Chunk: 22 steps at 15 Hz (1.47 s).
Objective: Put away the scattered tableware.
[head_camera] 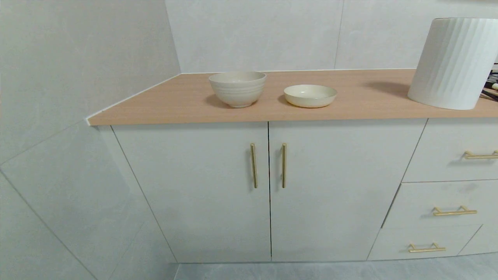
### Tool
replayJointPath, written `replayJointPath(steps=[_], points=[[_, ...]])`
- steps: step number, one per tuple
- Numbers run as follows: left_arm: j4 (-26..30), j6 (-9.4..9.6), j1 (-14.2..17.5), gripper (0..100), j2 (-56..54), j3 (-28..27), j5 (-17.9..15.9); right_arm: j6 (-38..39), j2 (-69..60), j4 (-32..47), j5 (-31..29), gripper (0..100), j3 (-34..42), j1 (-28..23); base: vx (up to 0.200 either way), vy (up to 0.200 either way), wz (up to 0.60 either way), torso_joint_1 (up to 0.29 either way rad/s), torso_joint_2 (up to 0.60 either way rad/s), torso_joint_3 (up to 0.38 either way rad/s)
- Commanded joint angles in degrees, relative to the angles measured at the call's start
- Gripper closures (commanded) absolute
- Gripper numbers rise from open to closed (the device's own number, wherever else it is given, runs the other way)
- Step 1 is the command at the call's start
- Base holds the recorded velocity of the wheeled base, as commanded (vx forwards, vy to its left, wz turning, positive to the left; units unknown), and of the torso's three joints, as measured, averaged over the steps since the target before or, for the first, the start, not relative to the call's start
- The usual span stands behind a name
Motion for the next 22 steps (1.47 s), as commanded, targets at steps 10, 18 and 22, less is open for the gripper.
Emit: replayJointPath(steps=[10, 18, 22], points=[[0.0, -0.02, 0.0, 0, 0.0, 0.0, 0.0, 1.0, 39.8, -5.4, 21.0, 0, -20.9, 5.9, 0.0, 0.0, 0.0, 0.0, 0.0, 0.0], [0.0, -0.02, 0.0, 0, 0.0, 0.0, 0.0, 2.2, 72.8, -18.4, 20.1, 0, -32.4, 20.8, 0.0, 0.0, 0.0, 0.0, 0.0, 0.0], [0.0, -0.02, 0.0, 0, 0.0, 0.0, 0.0, 2.3, 83.7, -19.0, 20.0, 0, -43.2, 24.6, 0.0, 0.0, 0.0, 0.0, 0.0, 0.0]])
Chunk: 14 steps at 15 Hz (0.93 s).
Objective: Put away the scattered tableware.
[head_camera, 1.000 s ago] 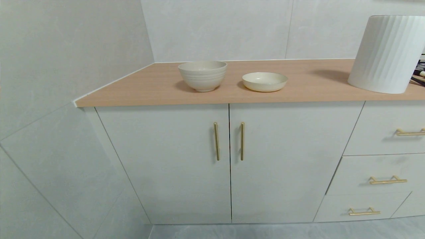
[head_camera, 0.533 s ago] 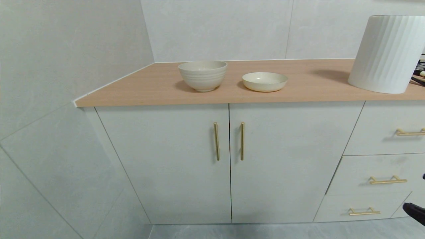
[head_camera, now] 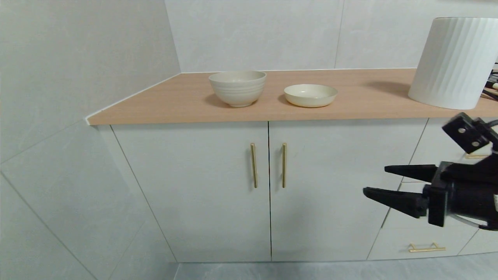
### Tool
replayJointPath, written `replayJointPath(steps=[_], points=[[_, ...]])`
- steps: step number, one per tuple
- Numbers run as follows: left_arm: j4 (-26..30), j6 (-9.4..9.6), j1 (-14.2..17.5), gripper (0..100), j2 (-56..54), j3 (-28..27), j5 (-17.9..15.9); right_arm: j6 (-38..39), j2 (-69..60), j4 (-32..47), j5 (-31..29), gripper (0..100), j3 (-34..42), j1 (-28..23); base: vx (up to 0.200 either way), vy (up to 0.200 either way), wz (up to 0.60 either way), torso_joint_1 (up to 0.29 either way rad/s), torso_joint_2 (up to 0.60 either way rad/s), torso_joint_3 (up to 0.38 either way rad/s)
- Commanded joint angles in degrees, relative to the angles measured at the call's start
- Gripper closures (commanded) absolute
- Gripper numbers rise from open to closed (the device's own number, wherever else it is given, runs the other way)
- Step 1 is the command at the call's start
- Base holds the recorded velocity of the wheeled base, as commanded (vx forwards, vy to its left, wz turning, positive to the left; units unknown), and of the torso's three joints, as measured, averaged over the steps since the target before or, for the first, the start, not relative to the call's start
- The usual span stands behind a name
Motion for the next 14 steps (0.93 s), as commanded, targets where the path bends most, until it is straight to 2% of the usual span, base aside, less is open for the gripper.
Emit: replayJointPath(steps=[1, 4, 6, 12, 14], points=[[0.0, -0.03, 0.0, 0, 0.0, 0.0, 0.0, 0.0, 9.9, 0.0, -0.2, 0, -7.2, 2.9, 0.0, 0.0, 0.0, 0.0, 0.0, 0.0], [0.0, -0.03, 0.0, 0, 0.0, 0.0, 0.0, 2.0, 17.5, -0.4, -0.2, 0, -14.2, 3.9, 0.0, 0.0, 0.0, 0.0, 0.0, 0.0], [0.0, -0.03, 0.0, 0, 0.0, 0.0, 0.0, 7.3, 21.3, -0.5, 0.0, 0, -15.9, 4.3, 0.0, 0.0, 0.0, 0.0, 0.0, 0.0], [0.0, -0.03, 0.0, 0, 0.0, 0.0, 0.0, 17.6, 33.2, -15.3, -1.5, 0, -16.6, 8.8, 0.0, 0.0, 0.0, 0.0, 0.0, 0.0], [0.0, -0.03, 0.0, 0, 0.0, 0.0, 0.0, 17.8, 37.9, -21.3, -6.3, 0, -16.6, 9.7, 0.0, 0.0, 0.0, 0.0, 0.0, 0.0]])
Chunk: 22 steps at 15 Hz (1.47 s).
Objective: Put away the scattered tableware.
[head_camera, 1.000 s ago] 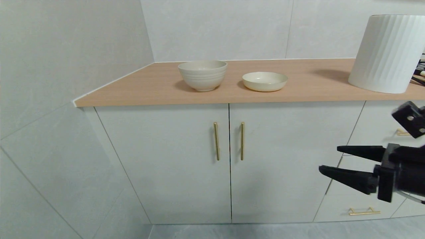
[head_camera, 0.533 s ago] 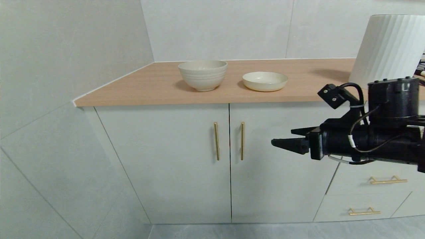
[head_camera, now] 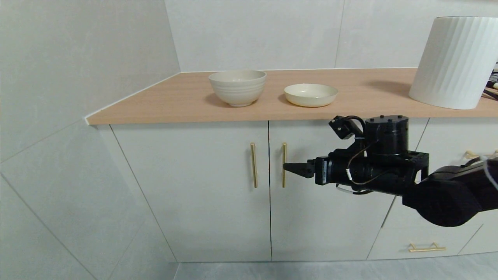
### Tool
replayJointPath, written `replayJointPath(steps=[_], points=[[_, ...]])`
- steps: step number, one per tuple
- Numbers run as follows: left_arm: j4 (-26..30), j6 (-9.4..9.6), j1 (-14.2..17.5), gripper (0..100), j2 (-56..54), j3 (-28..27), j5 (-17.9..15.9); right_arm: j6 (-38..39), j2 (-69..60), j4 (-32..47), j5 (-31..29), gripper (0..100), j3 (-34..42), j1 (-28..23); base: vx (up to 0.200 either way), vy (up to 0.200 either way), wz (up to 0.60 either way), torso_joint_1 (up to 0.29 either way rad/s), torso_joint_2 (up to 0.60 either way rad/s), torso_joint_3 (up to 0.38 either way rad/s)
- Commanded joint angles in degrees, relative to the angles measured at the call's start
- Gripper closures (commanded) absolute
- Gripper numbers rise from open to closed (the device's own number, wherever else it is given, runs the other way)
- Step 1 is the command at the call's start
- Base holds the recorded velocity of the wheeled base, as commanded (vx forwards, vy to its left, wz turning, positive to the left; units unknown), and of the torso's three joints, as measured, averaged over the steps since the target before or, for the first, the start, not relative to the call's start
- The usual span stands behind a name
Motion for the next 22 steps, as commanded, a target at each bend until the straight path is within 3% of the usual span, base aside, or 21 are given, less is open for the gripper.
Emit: replayJointPath(steps=[1, 6, 22], points=[[0.0, -0.02, 0.0, 0, 0.0, 0.0, 0.0, 0.8, 7.5, -5.0, -4.5, 0, -0.3, 1.9, 0.0, 0.0, 0.0, 0.0, 0.0, 0.0], [0.0, -0.02, 0.0, 0, 0.0, 0.0, 0.0, 4.7, 11.2, -15.5, -5.8, 0, -0.4, 2.9, 0.0, 0.0, 0.0, 0.0, 0.0, 0.0], [0.0, -0.02, 0.0, 0, 0.0, 0.0, 0.0, 10.4, 16.8, -16.8, -5.1, 0, -6.7, 5.0, 0.0, 0.0, 0.0, 0.0, 0.0, 0.0]])
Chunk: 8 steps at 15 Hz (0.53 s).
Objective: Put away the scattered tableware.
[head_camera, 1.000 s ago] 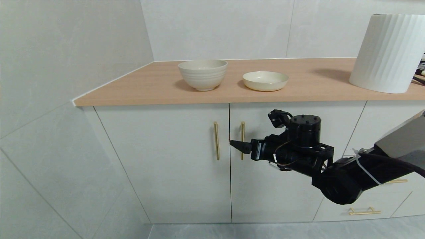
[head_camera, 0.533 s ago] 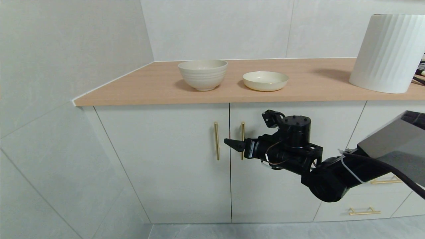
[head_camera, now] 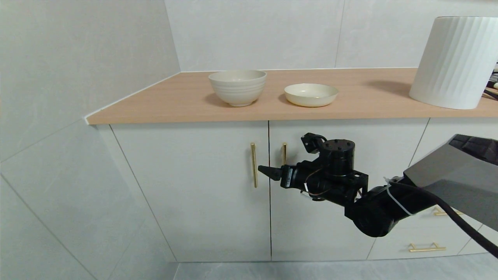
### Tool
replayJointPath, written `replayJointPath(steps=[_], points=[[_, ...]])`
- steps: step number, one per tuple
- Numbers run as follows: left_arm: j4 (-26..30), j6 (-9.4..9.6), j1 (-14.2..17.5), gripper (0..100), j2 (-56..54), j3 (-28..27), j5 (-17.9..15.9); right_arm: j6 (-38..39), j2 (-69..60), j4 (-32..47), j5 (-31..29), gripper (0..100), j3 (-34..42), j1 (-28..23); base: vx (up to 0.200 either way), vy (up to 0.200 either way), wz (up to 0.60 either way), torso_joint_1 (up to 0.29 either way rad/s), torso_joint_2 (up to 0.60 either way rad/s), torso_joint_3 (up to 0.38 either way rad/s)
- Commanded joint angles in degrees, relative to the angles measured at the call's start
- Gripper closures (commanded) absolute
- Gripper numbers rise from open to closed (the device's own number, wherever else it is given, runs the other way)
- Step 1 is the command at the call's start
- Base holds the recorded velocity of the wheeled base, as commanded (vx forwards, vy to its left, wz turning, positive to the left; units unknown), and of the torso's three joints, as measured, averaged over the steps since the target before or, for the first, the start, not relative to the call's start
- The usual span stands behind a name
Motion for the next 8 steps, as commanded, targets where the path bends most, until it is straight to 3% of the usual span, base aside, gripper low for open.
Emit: replayJointPath(steps=[1, 8], points=[[0.0, -0.02, 0.0, 0, 0.0, 0.0, 0.0, 0.8, -0.3, -0.1, 0.3, 0, 0.0, 0.6, 0.0, 0.0, 0.0, 0.0, 0.0, 0.0], [0.0, -0.02, 0.0, 0, 0.0, 0.0, 0.0, 2.3, -2.6, -2.0, 5.6, 0, 3.3, 0.9, 0.0, 0.0, 0.0, 0.0, 0.0, 0.0]])
